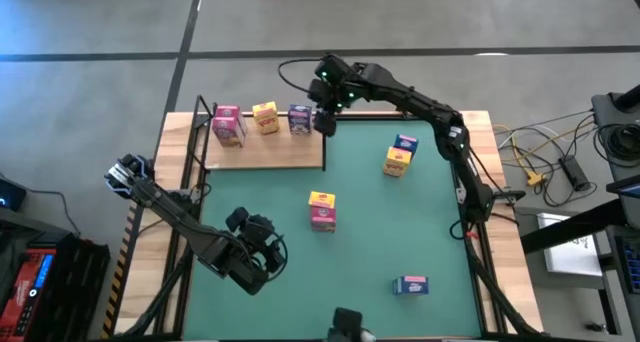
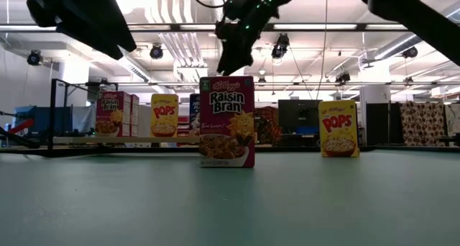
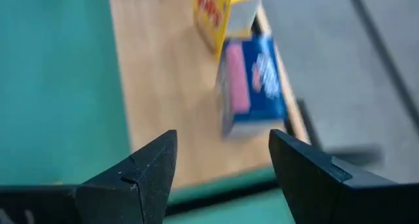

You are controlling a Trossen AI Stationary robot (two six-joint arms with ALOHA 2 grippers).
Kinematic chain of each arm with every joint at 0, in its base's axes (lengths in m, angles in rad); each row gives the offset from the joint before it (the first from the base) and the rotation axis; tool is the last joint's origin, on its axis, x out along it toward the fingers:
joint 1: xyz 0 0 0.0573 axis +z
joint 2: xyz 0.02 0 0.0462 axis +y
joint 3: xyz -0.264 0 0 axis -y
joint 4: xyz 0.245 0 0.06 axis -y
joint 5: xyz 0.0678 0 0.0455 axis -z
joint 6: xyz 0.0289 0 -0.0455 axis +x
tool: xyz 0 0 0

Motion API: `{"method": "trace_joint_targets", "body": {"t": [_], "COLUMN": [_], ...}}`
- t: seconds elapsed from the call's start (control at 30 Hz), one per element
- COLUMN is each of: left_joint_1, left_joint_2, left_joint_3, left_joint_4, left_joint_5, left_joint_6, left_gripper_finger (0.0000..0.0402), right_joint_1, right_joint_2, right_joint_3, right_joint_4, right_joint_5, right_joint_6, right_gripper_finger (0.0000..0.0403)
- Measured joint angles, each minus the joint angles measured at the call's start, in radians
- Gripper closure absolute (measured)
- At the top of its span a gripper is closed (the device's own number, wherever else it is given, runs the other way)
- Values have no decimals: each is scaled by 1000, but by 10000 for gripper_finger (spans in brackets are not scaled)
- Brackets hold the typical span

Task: Stack cereal on shelf
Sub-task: Move the top yellow cereal box to the center of the table

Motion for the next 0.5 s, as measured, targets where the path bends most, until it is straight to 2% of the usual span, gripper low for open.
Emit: {"method": "trace_joint_targets", "body": {"t": [0.27,0.5], "left_joint_1": [0,12], "left_joint_2": [0,0], "left_joint_3": [0,0], "left_joint_4": [16,88], "left_joint_5": [-143,-192], "left_joint_6": [98,222], "left_gripper_finger": [180,180], "right_joint_1": [8,35], "right_joint_2": [-68,-93], "right_joint_3": [0,-20], "right_joint_4": [-278,-442], "right_joint_5": [0,0], "right_joint_6": [63,105], "right_gripper_finger": [160,162]}}
